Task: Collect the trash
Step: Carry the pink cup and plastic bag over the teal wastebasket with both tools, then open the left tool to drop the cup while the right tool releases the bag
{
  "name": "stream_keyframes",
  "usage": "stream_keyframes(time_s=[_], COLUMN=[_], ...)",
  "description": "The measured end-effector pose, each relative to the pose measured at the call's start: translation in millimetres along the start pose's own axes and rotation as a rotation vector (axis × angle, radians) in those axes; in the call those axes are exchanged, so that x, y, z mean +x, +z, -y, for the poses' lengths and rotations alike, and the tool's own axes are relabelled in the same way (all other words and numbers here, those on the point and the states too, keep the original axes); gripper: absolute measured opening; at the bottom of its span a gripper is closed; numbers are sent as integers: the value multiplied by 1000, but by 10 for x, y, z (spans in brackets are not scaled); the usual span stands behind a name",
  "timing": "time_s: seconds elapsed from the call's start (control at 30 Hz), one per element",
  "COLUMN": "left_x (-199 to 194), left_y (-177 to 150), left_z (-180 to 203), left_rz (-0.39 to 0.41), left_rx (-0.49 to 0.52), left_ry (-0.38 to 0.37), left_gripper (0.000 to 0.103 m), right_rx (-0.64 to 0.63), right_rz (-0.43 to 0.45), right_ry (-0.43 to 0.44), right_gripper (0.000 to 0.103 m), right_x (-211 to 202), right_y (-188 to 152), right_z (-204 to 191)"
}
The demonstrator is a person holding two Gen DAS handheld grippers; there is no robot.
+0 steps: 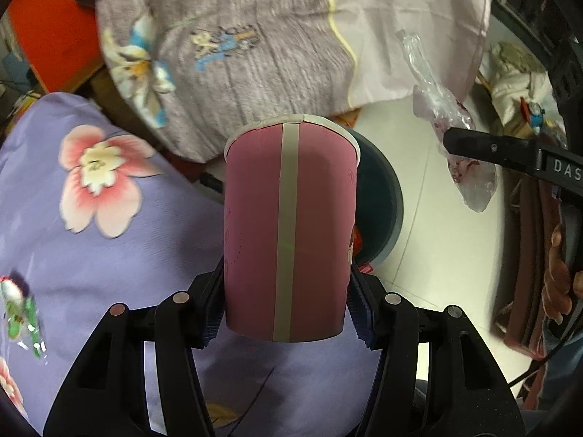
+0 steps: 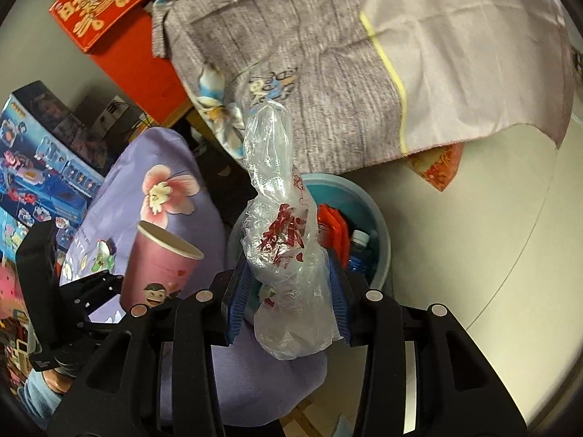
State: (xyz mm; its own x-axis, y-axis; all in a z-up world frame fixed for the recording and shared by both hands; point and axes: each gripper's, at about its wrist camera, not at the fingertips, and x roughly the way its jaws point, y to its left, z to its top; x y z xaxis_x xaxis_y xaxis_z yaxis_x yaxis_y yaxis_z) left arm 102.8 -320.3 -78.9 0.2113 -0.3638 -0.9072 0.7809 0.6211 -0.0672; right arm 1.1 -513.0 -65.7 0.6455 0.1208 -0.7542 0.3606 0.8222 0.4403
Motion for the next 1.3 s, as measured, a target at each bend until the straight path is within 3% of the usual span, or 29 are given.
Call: stream_keyframes(time_s=[0.23,0.4,0.67,0.73,0.83,0.87,0.9,1.3], left_x=[290,392,378,349,270,241,220,87], left_y=[158,210,148,129,100,90,85,3], left_z=[107,92,-93,-125,-161,-172,-179,-274], left_rz=[-40,-43,-55,-53,-30,-24,-22,-14], left_rx=[8,-7,-70,-80,-85,-86,-86,-100], left_ry=[-39,-47,-46,-45,-32,-27,-25,-14], left_gripper=[59,77,81,87,91,91,91,92], right_rx=[10,13,1,-2,-4,-1,2,27], right_rz=[-18,-37,-62,-72,-93,-102,-101,-125], right_ry=[-7,-12,-10,-8,0,4,4,-26], right_gripper=[40,40,40,40,48,60,65,75], right_x=[96,194,334,388,472,507,523,545], right_y=[58,89,108,110,116,114,113,99], right_z=[66,78,21,-4,-40,-58,-71,-152])
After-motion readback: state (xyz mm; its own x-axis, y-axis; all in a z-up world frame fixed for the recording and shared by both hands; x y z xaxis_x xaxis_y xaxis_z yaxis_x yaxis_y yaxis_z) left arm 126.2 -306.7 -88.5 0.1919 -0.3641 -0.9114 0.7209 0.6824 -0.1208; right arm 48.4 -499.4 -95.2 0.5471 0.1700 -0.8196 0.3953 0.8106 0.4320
